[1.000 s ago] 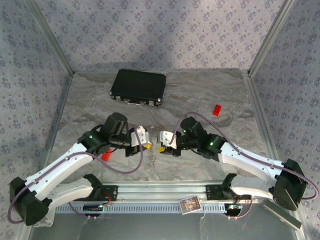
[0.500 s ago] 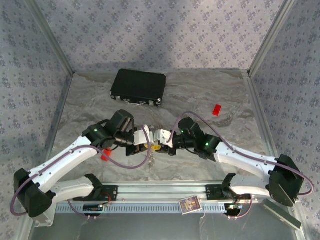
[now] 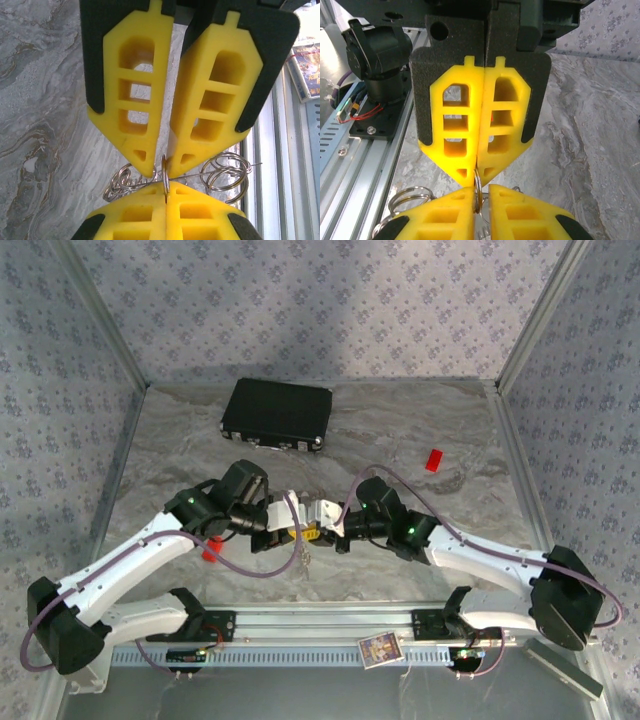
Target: Put the keys on the keyring
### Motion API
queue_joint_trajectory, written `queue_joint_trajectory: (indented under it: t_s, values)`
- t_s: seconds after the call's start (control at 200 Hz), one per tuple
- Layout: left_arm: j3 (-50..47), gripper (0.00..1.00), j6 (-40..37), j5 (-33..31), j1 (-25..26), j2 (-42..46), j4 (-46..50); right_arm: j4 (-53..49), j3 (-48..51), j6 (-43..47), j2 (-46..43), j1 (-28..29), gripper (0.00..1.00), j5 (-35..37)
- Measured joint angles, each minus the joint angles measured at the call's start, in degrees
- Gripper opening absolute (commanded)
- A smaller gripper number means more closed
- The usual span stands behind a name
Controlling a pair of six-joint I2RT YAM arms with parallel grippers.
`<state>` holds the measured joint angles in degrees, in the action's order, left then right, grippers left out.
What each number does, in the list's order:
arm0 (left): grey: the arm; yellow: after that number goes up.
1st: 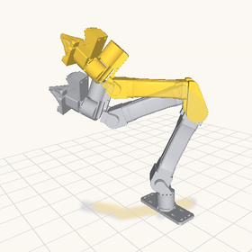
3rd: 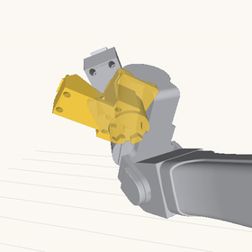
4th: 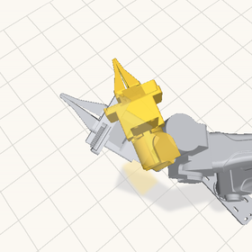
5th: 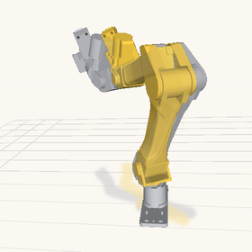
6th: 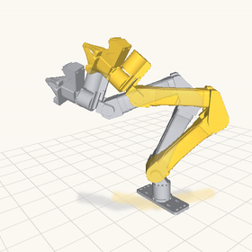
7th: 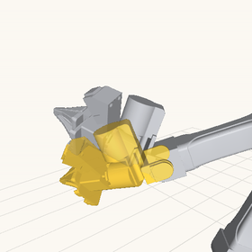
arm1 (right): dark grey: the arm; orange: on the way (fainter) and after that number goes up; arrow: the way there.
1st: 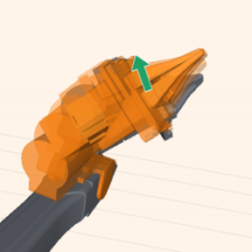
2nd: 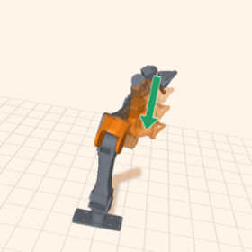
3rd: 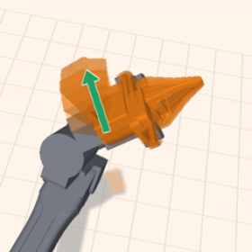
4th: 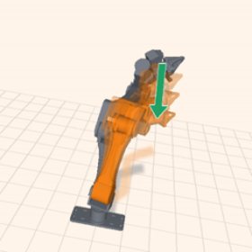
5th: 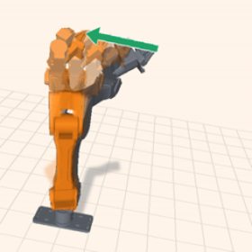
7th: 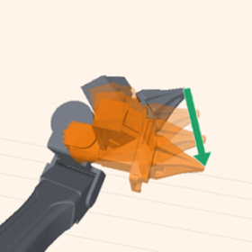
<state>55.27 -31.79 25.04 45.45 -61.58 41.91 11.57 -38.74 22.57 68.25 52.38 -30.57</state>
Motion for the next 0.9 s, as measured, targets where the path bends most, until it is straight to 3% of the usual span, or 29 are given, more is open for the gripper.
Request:
queue_joint_trajectory:
  t_s: [0.13, 0.17, 0.26, 0.4, 0.515, 0.665, 0.899]
  values:
    - [-0.1, 0.01, 1.4, 0.0, 0.0, 0.0, -0.5, 1.4, 0.5, -1.0, 0.2, -0.2, 0.0, -0.6]
    - [-0.3, 0.06, 1.9, -0.1, 0.0, 0.1, -0.9, 1.6, 0.7, -1.2, 0.2, -0.4, 0.0, -0.8]
    - [-1.2, 0.28, 2.7, 0.2, 0.0, 0.6, -2.5, 2.7, 1.4, -1.5, 0.2, -0.9, 0.0, -1.4]
    - [-6.3, 0.37, 5.3, 3.9, -1.8, 5.1, -10.4, 6.1, 3.9, -2.7, 0.4, -2.3, 0.0, -2.8]
    - [-15.4, 0.41, 9.6, 6.5, -5.4, 11.9, -21.0, 8.5, 4.9, -3.3, 0.6, -3.2, 0.0, -4.0]
    - [-26.0, 0.4, 14.6, 7.3, -6.0, 19.2, -32.5, 10.6, 6.2, -4.2, 0.7, -3.5, 0.0, -5.7]
    - [-33.1, 0.33, 20.2, 7.1, -6.0, 20.8, -47.1, 12.6, 7.0, -5.2, 0.7, -4.0, 0.0, -7.1]
